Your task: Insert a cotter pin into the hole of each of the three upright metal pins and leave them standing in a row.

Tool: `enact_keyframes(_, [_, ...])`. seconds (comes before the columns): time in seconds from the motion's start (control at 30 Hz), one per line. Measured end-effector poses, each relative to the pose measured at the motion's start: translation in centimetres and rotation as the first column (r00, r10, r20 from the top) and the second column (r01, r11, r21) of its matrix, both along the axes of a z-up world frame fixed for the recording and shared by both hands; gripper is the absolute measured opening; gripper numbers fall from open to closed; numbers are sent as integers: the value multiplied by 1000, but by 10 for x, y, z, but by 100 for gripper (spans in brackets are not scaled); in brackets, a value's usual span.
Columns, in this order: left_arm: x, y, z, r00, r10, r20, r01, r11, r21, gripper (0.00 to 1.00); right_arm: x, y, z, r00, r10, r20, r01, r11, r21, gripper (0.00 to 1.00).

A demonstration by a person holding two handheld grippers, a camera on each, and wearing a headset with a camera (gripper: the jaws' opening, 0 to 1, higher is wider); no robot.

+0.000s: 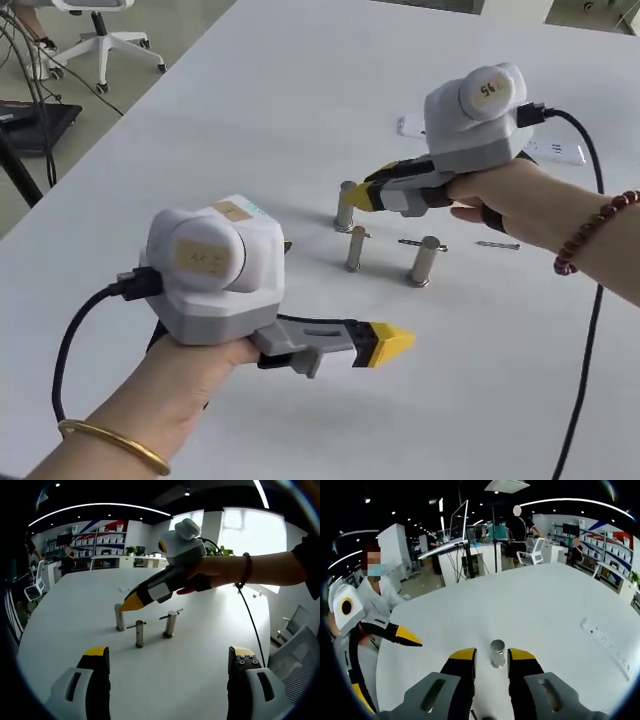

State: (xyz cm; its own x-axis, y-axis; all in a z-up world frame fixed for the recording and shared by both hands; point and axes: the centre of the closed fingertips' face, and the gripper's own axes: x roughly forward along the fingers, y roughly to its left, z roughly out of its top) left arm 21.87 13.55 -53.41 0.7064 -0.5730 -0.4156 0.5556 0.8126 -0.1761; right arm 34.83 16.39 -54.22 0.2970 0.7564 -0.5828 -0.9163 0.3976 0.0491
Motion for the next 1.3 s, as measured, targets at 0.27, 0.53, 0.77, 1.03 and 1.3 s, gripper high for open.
enact_keyframes(0.27, [3,3,1,1000,5,14,-5,1000,22,98,12,11,-14,1000,-14,-3,14,1000,-17,18])
enact_keyframes(0.53, [6,6,3,1000,17,19,-17,1000,16,97,21,15,-16,999,-31,-15,31,999,-12,14])
enact_keyframes(0.77, [8,7,4,1000,25,16,-25,1000,10,97,25,13,-21,1000,-28,-11,28,999,-42,10])
enact_keyframes(1.03, [8,6,2,1000,22,12,-22,1000,18,96,26,12,-23,1000,-17,-1,17,999,-51,8])
enact_keyframes(1.3, [10,8,3,999,29,20,-30,999,25,96,23,7,-23,1000,-13,-11,12,998,-54,8])
